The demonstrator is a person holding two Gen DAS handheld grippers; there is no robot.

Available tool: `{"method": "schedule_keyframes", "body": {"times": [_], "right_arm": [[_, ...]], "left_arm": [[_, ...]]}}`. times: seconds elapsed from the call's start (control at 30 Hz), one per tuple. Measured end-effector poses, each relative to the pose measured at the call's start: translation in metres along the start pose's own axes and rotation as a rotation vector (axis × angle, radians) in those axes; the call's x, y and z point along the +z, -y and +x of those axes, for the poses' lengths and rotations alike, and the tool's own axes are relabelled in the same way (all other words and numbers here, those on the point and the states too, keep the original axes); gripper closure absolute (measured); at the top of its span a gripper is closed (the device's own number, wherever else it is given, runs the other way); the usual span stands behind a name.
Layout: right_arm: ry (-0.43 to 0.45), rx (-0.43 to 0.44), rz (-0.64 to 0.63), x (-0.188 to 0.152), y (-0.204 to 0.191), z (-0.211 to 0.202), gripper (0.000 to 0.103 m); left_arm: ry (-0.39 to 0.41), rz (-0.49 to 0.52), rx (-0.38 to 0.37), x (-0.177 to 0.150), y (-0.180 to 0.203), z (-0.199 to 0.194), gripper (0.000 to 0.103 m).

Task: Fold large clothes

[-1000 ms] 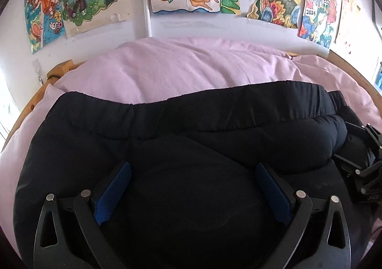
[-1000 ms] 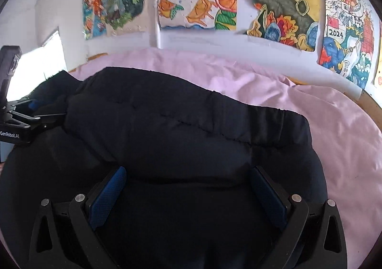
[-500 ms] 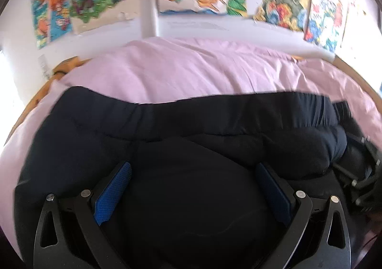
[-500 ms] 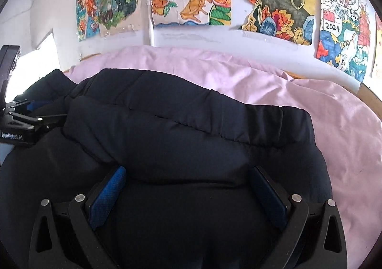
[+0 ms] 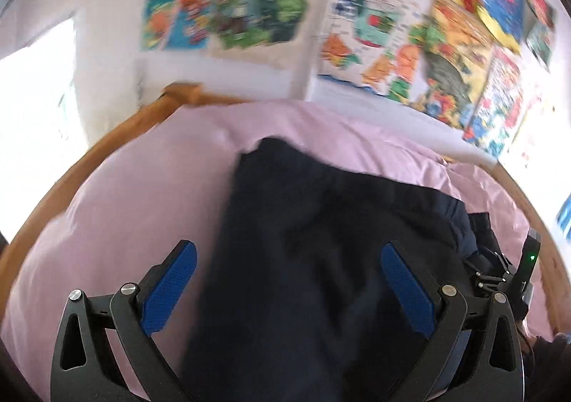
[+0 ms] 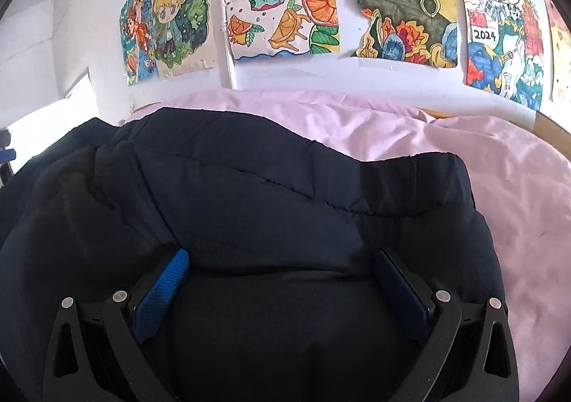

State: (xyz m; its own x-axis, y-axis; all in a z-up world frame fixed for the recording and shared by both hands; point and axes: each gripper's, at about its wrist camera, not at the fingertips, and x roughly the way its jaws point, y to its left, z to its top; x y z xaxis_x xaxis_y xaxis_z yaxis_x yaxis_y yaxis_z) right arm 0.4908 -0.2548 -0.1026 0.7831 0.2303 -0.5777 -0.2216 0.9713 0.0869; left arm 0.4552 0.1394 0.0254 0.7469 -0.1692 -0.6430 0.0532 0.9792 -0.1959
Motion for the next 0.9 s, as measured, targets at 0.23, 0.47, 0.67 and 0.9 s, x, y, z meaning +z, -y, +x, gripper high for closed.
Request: {"method": "schedule_keyframes", "body": {"times": [0.23,0.47,0.67,0.9], "right_arm": [[-0.066,0.092,0.018,0.006,0.0,-0.045,0.0],[-0.083,0.303,0.27,-0.036,0.045,-0.114,0.0],[-0.073,0.315,0.485,-0.05,0.096,-0.114,0.0],[-0.118,0.276,0.394,-0.023,0.123,-0.076,0.0]], "left_arm": [[-0.094,-0.218,-0.129,-0.011,-0.051,-0.015,0.001],[-0.142,-0.133,-0.111,-0.01,-0.044,-0.016,0.001],[-0.193,-0.069,-0.17,-0.007,-0.04,0.0,0.001],[-0.267,-0.024,-0.16,0.013,-0.029,0.021,0.001]]}}
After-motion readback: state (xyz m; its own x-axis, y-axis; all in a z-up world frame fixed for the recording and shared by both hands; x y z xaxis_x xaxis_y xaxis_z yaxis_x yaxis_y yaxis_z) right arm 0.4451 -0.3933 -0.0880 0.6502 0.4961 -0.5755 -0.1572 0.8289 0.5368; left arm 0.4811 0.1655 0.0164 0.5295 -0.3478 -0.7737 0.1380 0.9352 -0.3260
